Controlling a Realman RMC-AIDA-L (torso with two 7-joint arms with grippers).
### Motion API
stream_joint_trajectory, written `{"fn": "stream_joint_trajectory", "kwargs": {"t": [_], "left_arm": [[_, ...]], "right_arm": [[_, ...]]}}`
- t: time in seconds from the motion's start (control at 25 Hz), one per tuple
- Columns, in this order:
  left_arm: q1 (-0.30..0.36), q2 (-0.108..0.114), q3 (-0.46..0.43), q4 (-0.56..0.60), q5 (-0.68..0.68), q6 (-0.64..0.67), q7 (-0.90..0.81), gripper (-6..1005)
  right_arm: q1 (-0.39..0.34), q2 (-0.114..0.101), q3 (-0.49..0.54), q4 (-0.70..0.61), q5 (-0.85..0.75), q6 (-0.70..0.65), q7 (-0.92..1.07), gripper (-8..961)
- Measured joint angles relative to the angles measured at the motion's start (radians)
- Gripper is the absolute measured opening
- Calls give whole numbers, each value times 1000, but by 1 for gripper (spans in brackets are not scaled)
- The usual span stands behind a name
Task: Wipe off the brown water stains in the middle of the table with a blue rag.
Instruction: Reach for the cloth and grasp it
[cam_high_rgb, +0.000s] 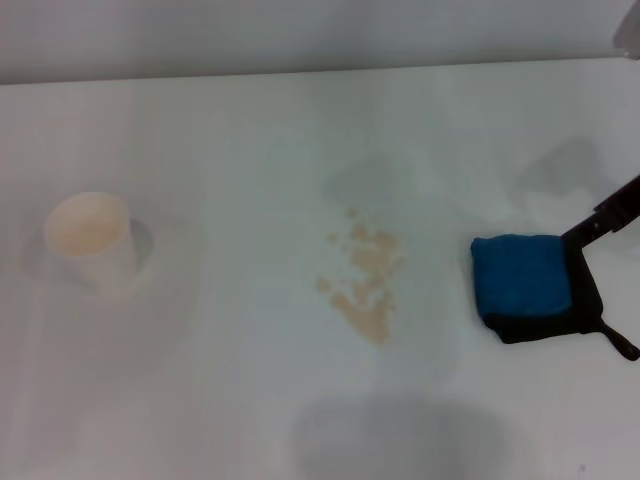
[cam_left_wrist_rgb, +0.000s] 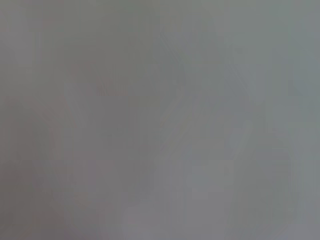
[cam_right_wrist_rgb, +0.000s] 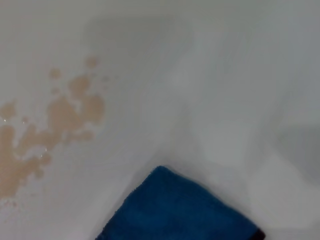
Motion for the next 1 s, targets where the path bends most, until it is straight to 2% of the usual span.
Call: {"fn": "stream_joint_trajectory", "kwargs": {"t": [0.48,1.0], "left_arm": [[-1,3,-1,37,-2,30,2,877],[-16,3,-1,56,-3,65,2,877]], "right_arm": [[62,3,-150,140,-69,-78,126,629],[110,4,-171,277,-88,-135,153,591]]}}
